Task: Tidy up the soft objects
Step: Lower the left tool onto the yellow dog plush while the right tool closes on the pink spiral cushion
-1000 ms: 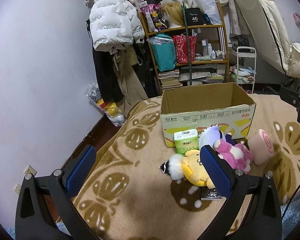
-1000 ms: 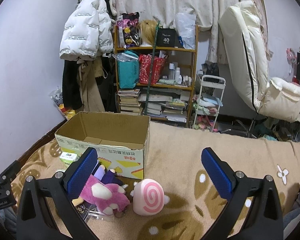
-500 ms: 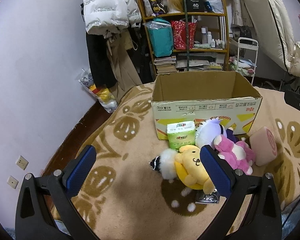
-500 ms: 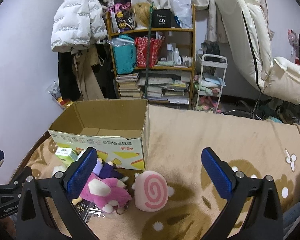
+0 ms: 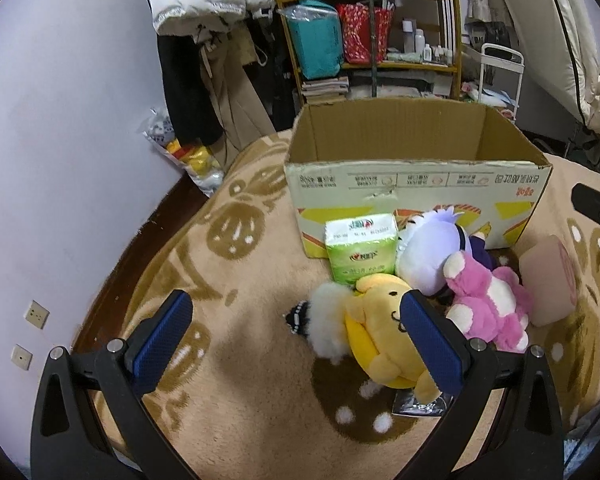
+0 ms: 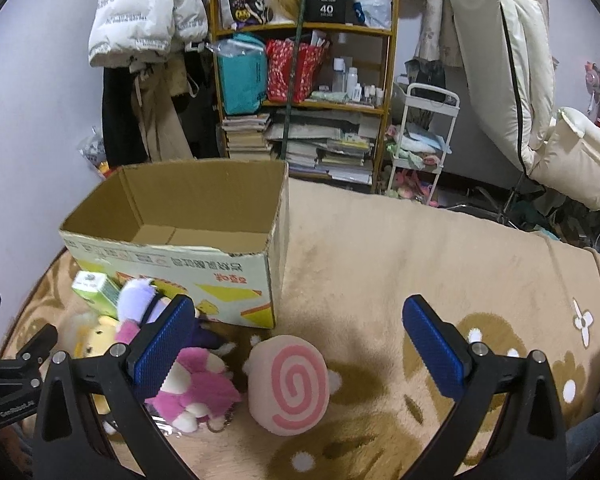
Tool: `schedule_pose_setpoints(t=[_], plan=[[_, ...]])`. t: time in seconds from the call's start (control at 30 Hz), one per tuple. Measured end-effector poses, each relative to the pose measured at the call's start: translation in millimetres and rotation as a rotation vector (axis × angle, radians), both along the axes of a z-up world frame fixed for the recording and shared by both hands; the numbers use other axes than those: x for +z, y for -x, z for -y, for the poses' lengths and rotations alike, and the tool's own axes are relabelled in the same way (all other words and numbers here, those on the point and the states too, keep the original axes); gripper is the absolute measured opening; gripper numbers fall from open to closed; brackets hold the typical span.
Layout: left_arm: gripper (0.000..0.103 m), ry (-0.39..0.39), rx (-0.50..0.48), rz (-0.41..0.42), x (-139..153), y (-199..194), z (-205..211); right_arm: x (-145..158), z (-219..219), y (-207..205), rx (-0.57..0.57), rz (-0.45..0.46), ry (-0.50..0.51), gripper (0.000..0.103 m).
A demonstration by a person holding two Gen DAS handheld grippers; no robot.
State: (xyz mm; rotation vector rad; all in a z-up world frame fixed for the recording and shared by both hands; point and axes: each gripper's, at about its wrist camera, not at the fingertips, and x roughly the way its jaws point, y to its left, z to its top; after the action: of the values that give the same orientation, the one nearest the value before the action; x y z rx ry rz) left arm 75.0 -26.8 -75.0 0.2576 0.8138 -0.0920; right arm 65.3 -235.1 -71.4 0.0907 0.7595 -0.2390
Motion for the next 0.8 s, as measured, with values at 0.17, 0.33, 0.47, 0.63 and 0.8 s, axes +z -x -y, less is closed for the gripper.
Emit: schedule_pose_setpoints(t=[0.17, 0.33, 0.47, 0.63, 0.8], plan=[[0.102, -0.002, -0.017, -0.03, -11, -6, 6, -15, 5, -13, -0.003, -0.051, 0.0, 0.103], [0.102, 0.018, -0.059, -0.054, -17, -6, 11, -30, 10, -21, -0.014, -0.097, -0.023, 0.103], [0.102, 0.02, -0.085, -0.08, -24, -6, 17, -41, 15, -23, -0.027, -0.141, -0.057, 0.103], [0.102, 0.038, -0.096, -0.145, -37, -8, 18, -52, 20, -24, -0.046, -0.179, -0.089, 0.103], [0.102, 0.046, -0.115, -0.159, -41, -7, 20, -63, 22, -27, -0.055, -0.22, -0.088, 0.103]])
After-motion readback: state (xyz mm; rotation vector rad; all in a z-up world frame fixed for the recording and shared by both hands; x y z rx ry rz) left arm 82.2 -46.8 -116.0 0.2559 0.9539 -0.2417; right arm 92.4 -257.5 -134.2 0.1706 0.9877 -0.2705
